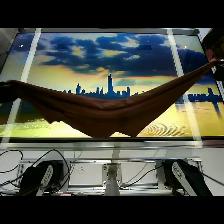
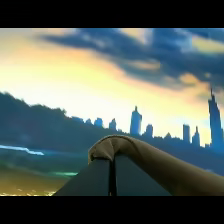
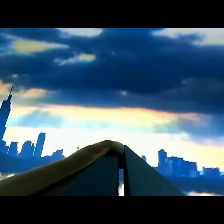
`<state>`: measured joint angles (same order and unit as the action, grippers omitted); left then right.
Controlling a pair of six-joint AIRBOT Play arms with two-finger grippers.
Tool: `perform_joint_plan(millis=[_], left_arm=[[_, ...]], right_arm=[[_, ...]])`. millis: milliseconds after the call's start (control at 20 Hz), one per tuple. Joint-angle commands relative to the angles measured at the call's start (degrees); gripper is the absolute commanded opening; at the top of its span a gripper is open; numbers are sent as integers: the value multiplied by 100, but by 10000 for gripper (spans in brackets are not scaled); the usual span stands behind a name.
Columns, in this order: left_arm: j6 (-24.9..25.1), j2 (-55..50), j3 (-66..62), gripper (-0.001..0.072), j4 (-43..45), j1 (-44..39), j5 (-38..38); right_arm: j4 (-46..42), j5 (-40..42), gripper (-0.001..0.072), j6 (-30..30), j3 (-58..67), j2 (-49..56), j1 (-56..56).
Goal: Fold the clothes and pants, and hang the long-sleeved shirts on hangers.
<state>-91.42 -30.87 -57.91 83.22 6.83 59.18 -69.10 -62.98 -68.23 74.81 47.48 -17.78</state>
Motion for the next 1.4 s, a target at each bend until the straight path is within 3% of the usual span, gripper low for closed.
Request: perform_joint_plan(millis=[0, 250, 450, 500, 550, 600, 650, 700, 800, 950, 1050, 1200, 1250, 1350], left_arm=[[-11, -546, 1145, 17, -876, 2, -1172], [-11, -1469, 1515, 17, -1814, -7, -2594], [-11, -2076, 1515, 18, -1989, -7, -2953], [-11, -2190, 1515, 18, -1987, -7, -2977], [-9, -2286, 1515, 18, -1987, -7, -2988], [-9, -2371, 1515, 18, -1985, -7, -2988], [-7, -2428, 1515, 18, -1985, -7, -2990], [39, -2483, 1515, 18, -1985, -7, -2988], [59, -2518, 1515, 18, -1985, -7, -2988], [459, -2465, 1512, 17, -1980, -44, -3008], [761, -2367, 1512, 17, -1845, -103, -3005], [811, -2197, 1512, 17, -1185, -175, -2962], [811, -2157, 1512, 17, -1043, -175, -2938], [809, -2144, 1515, 17, -1021, -175, -2938]], right_arm=[[507, 398, 21, -28, -44, 1163, 2], [933, 1764, 20, -28, -42, 2671, 389], [927, 2848, 47, -28, -42, 3276, 780], [927, 2870, 222, -28, -42, 3307, 822], [907, 2806, 463, -31, -42, 3298, 820], [863, 2616, 490, -31, -39, 3283, 809], [708, 2210, 483, -31, -42, 3261, 767], [564, 1639, 422, -61, -42, 3252, 728], [302, 267, 215, -271, -90, 3263, 636], [555, -1016, 212, -184, -704, 3239, 651], [1054, -1113, 212, -116, -1478, 3082, 651], [2500, -831, 214, 271, -2769, 2684, 651], [3084, -717, 283, 424, -3165, 2553, 651], [3685, -450, 532, 496, -3722, 2439, 702]])
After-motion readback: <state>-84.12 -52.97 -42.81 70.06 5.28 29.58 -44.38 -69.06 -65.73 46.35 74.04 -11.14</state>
